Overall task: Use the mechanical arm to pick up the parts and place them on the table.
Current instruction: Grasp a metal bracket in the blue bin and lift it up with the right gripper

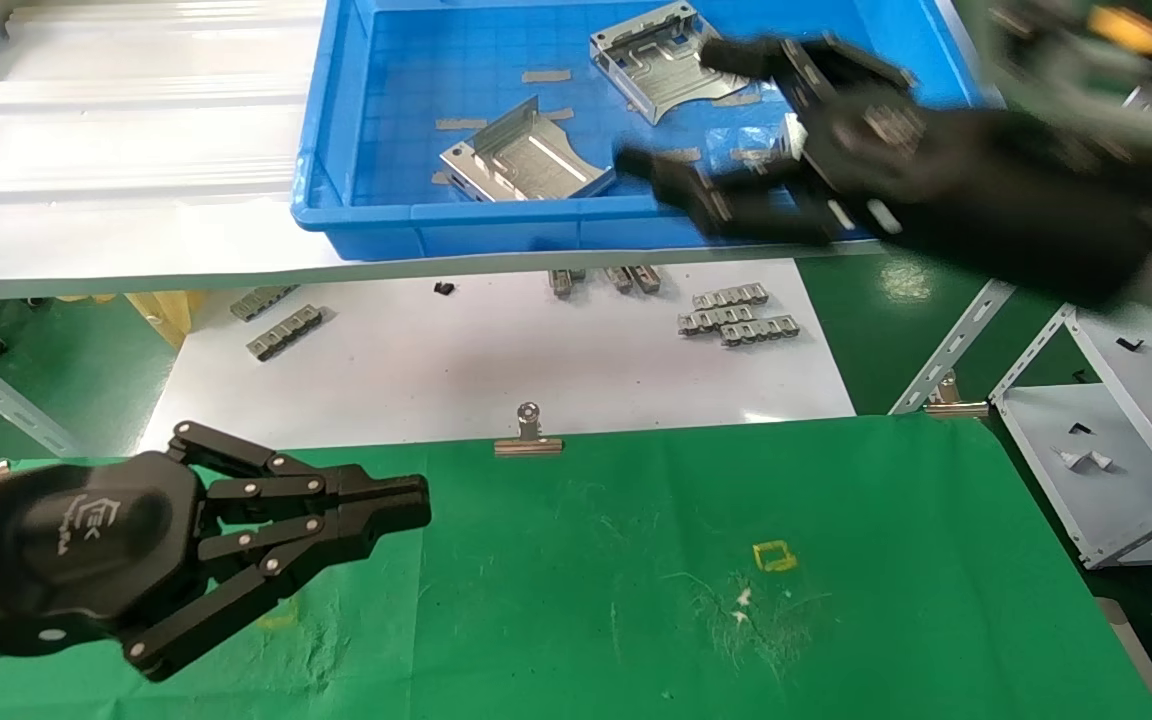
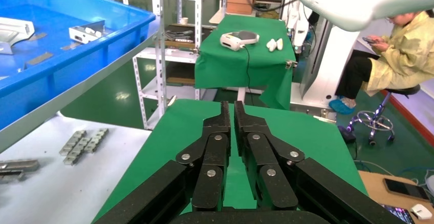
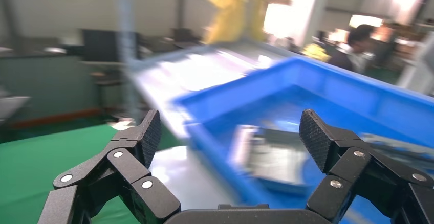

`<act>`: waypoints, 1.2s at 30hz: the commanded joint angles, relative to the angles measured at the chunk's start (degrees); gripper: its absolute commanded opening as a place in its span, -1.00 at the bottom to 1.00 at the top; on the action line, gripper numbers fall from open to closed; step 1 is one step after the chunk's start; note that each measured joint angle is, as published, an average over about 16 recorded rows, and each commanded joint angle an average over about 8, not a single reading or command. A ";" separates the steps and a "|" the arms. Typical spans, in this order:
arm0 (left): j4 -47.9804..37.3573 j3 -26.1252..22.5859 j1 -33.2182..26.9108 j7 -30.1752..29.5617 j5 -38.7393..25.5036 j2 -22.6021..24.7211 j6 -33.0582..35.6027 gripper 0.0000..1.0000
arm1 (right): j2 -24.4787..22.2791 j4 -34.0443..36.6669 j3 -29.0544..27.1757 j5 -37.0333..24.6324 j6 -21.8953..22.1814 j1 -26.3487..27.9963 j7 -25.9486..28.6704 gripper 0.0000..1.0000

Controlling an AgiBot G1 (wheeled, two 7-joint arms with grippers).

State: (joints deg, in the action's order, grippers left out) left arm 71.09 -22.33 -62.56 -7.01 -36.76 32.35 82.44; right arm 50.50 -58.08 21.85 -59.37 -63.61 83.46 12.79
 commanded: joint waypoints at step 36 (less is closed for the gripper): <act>0.00 0.00 0.00 0.00 0.00 0.00 0.00 1.00 | 28.14 38.23 28.40 -25.13 30.34 26.14 19.65 -1.00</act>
State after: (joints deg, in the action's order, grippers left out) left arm 71.09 -22.33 -62.56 -7.00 -36.76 32.35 82.44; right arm 78.63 -19.73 50.16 -84.41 -33.37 109.74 32.24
